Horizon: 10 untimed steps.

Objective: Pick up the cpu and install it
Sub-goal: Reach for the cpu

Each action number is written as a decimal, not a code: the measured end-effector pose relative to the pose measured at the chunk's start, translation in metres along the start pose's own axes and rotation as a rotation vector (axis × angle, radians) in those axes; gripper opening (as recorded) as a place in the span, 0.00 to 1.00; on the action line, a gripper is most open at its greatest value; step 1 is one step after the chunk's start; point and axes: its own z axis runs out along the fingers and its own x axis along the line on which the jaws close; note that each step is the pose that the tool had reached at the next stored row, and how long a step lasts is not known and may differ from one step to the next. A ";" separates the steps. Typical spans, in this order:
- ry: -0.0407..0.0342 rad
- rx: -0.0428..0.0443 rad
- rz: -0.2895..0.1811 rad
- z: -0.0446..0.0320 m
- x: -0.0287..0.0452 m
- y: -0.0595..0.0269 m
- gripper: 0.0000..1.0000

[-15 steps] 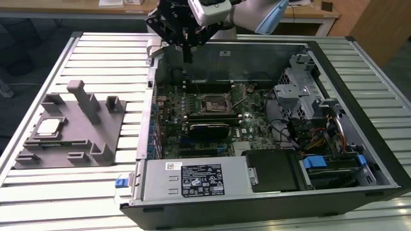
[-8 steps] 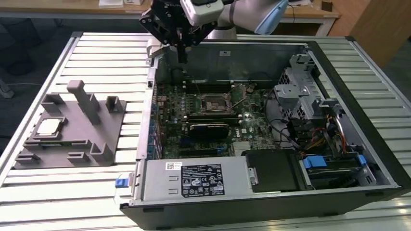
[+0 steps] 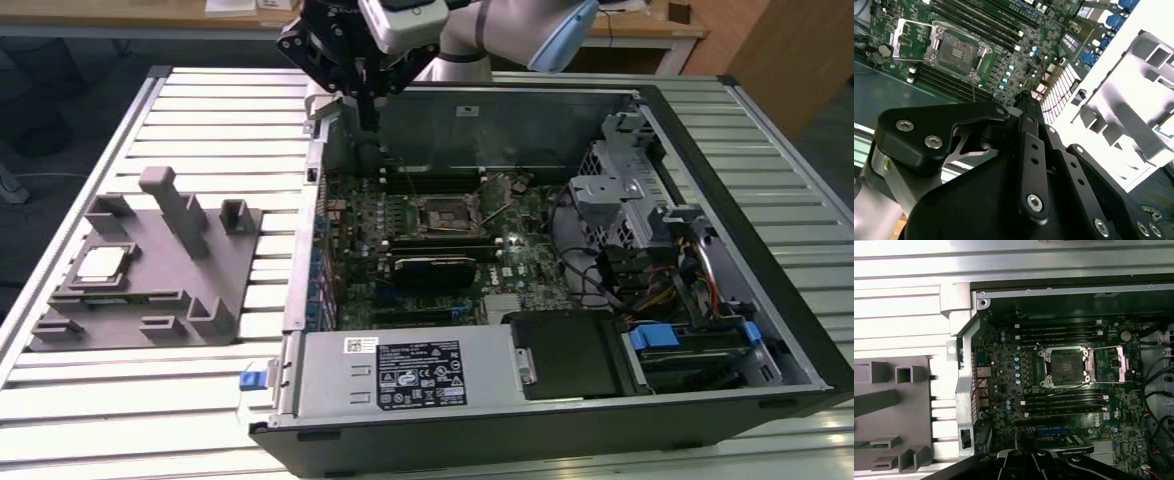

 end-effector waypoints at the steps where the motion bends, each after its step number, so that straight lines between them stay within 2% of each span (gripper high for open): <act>1: 0.0000 0.0000 0.000 0.0000 0.0010 -0.0001 0.11; 10: -0.0001 -0.0001 0.000 -0.0002 0.0066 -0.0005 0.11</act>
